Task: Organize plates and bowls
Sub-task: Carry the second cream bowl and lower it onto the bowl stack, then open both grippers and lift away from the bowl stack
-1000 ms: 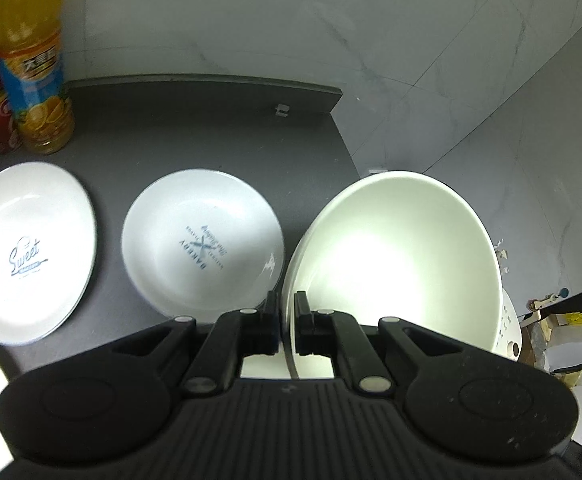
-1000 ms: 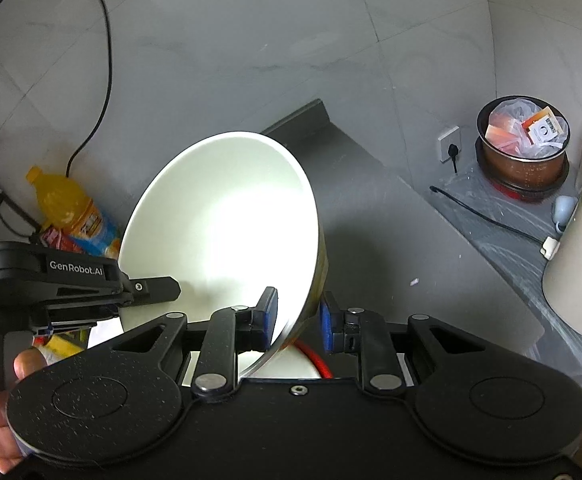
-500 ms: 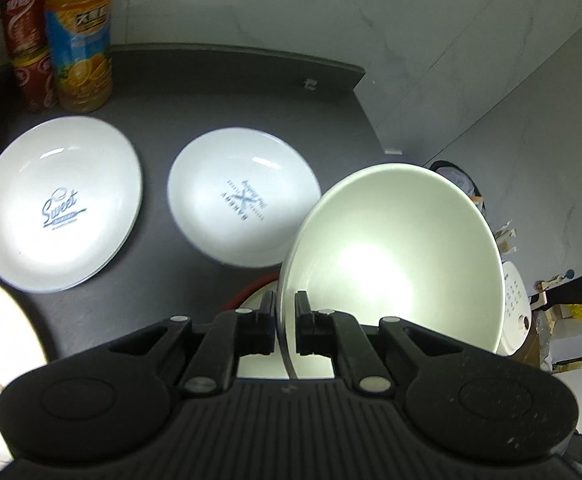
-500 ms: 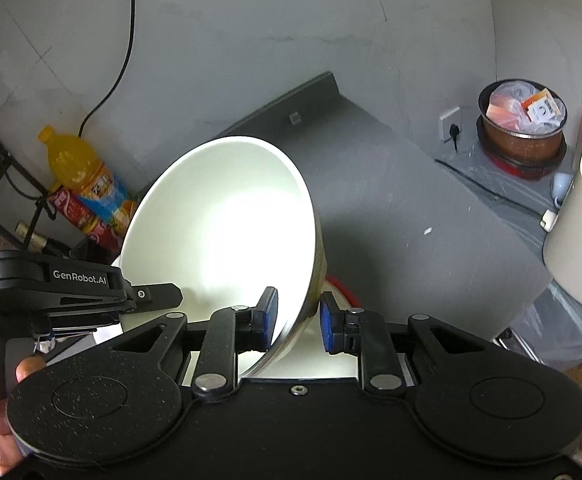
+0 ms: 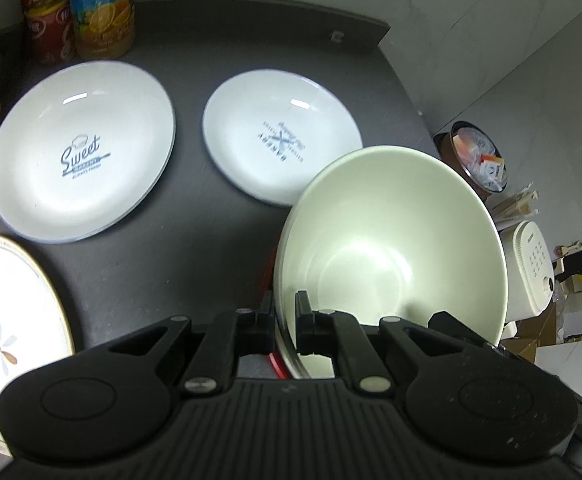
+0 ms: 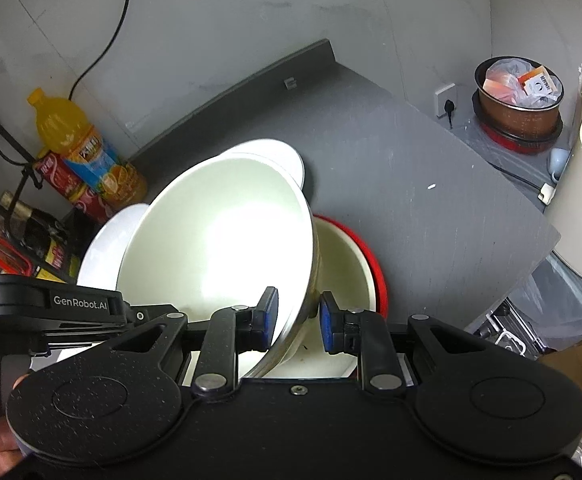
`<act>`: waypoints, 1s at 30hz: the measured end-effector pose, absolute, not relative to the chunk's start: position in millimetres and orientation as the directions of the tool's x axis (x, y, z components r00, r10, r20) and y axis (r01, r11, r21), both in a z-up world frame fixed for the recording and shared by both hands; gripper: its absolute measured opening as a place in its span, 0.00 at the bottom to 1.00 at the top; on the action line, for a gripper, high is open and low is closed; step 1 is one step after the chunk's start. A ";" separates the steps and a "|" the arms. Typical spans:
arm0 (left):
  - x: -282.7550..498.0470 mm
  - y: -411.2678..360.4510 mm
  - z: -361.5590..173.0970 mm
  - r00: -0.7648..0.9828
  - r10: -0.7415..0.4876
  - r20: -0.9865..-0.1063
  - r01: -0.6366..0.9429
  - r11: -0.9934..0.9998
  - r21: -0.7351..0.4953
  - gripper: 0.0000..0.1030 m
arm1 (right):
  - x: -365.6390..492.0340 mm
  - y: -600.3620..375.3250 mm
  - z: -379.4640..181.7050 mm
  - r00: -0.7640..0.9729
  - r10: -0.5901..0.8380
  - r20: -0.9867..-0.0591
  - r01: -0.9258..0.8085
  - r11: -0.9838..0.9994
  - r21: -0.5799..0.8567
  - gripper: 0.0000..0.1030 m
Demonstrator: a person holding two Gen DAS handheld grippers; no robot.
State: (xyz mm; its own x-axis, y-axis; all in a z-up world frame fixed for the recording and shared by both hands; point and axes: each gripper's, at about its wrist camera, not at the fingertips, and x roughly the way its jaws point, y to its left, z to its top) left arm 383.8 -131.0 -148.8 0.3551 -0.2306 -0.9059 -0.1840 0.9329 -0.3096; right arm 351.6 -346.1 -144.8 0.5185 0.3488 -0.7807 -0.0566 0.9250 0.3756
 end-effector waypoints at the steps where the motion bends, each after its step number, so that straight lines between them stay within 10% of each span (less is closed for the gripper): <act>1: 383.7 -130.9 -150.6 0.350 -0.232 -0.908 -0.179 0.934 -0.308 0.07 | 352.2 -345.2 -146.0 0.518 0.343 -0.783 -0.056 0.928 0.370 0.21; 18: 392.8 -142.2 -157.2 0.324 -0.186 -0.928 -0.125 0.964 -0.237 0.09 | 361.2 -356.0 -151.6 0.517 0.287 -0.806 -0.032 0.948 0.317 0.25; 23: 392.9 -144.4 -155.1 0.314 -0.184 -0.931 -0.120 0.965 -0.232 0.10 | 353.5 -364.4 -145.2 0.546 0.297 -0.784 -0.060 0.946 0.317 0.12; 30: 385.3 -137.5 -145.9 0.328 -0.174 -0.929 -0.123 0.967 -0.224 0.29 | 347.4 -363.5 -151.6 0.535 0.285 -0.796 -0.062 0.952 0.299 0.08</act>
